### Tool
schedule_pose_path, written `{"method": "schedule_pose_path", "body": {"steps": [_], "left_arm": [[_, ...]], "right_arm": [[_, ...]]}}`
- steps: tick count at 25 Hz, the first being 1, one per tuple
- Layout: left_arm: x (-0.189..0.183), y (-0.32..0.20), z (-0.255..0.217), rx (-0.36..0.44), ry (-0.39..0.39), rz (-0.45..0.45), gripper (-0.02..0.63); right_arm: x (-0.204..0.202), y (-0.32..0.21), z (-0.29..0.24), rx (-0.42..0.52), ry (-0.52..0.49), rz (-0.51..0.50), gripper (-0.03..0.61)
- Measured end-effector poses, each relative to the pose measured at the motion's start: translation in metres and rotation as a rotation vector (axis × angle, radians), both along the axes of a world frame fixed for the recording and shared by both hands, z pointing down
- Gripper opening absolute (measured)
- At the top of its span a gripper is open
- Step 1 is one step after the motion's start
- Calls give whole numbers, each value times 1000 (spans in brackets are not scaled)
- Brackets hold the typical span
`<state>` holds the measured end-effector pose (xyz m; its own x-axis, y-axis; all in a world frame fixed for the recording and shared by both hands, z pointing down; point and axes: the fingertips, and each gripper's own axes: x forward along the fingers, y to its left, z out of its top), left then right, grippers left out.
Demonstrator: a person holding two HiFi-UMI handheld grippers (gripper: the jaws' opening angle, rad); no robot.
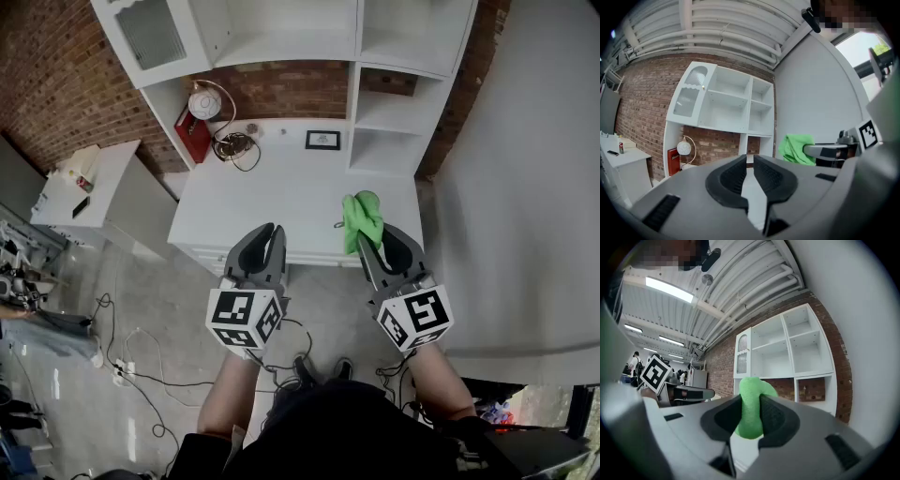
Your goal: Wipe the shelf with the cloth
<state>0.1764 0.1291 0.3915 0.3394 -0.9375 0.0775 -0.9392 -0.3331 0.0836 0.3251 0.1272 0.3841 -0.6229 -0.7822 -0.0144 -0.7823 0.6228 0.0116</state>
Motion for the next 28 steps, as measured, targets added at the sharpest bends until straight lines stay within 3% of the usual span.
{"method": "schedule_pose_path", "body": {"steps": [9,15,20,24,28], "left_arm": [[38,12,-16,29,-19,-28,46],[40,11,-26,60,-51,-61,46],[9,-11,-41,106,-125,-131,46],[-33,-24,-49,106,-89,-194,46],[-68,-25,-62,134,-75,-223,46]], "right_arm": [[38,7,-6,18,-1,-27,95],[54,-12,-12,37,-23,-9,98],[51,-49,-29,72,-50,-26,98],[33,-74,-42,77,-93,-70,98],[7,-85,-54,99,-66,-88,98]]}}
